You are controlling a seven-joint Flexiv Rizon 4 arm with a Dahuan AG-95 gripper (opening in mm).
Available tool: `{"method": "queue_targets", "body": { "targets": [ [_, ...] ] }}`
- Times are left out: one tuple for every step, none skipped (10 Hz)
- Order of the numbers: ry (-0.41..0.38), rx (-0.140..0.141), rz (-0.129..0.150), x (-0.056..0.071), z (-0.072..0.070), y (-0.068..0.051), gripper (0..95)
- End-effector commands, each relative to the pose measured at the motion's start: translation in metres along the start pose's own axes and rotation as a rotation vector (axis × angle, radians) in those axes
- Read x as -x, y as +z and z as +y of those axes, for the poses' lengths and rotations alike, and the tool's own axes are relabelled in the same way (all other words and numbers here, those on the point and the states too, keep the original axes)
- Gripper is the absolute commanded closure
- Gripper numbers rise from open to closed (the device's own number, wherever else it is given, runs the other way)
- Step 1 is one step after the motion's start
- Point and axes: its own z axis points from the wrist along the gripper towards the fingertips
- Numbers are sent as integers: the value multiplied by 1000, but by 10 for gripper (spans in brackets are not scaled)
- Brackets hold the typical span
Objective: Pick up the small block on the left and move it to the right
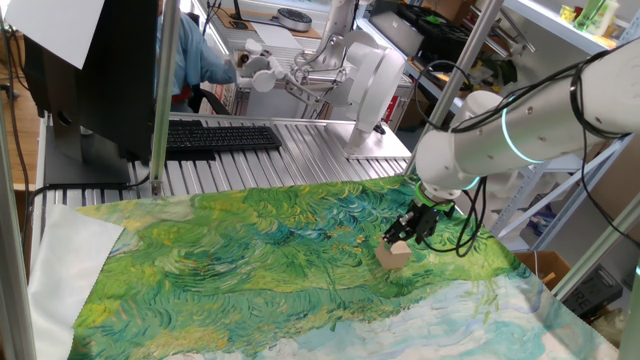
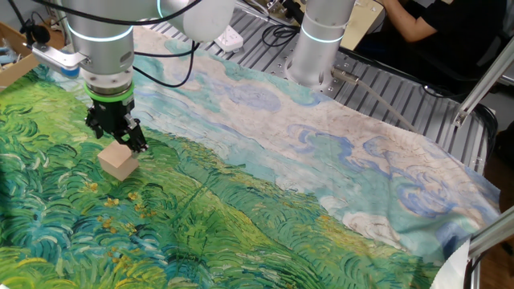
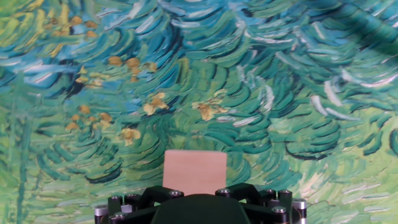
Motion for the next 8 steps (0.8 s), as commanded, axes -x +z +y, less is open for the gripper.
{"method": "queue_targets", "body": {
  "targets": [
    [7,2,0,0,0,0,0],
    [5,1,0,0,0,0,0],
    [5,0,0,0,0,0,0],
    [6,-1,1,0,-1,0,0],
    [8,0,0,0,-1,0,0],
    [10,1,1,0,-2,0,0],
    [16,2,0,0,-2,0,0],
    [21,2,-1,0,-2,0,0]
  ]
}}
